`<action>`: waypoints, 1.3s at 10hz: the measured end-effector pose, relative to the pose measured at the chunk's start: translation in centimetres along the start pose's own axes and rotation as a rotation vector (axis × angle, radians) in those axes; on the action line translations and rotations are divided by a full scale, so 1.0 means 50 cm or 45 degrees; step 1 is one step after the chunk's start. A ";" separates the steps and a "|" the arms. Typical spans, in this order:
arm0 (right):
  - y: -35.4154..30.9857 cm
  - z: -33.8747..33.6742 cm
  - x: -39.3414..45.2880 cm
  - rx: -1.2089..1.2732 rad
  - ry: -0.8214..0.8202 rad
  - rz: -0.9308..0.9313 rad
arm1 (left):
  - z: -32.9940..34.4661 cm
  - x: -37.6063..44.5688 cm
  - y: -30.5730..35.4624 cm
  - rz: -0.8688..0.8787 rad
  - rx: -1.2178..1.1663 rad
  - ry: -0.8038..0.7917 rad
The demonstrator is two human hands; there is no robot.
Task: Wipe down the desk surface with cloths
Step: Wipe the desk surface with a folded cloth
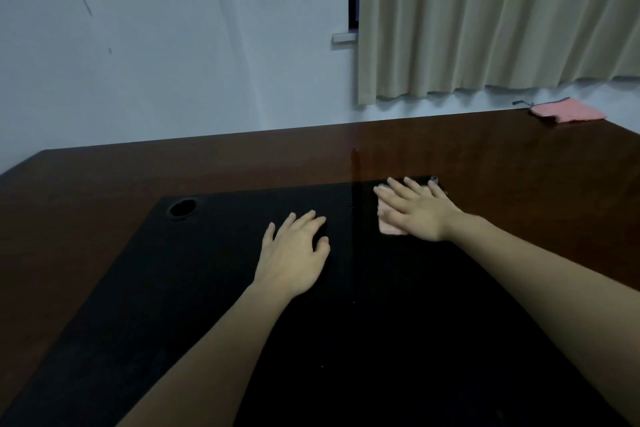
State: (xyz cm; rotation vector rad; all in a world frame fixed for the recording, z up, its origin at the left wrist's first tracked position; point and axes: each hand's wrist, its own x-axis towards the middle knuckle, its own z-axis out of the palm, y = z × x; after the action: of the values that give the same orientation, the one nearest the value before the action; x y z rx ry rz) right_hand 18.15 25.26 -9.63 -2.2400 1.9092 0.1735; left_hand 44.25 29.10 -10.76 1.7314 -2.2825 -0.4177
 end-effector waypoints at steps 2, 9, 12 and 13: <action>-0.060 0.010 0.012 -0.047 -0.033 -0.063 | 0.001 -0.003 0.002 -0.003 0.021 0.007; -0.001 0.010 -0.035 0.022 0.013 0.097 | 0.003 -0.002 0.002 -0.001 0.037 0.019; -0.031 0.050 -0.266 -0.023 -0.052 -0.382 | 0.006 0.000 0.001 -0.005 0.082 0.023; 0.005 0.042 -0.236 -0.035 -0.043 -0.267 | 0.007 0.000 0.001 -0.006 0.084 0.030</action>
State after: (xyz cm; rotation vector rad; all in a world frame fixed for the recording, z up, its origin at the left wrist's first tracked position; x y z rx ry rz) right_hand 16.07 37.07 -9.17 -2.4198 1.6505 0.2060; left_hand 44.08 29.14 -11.05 1.7631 -2.3006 -0.3244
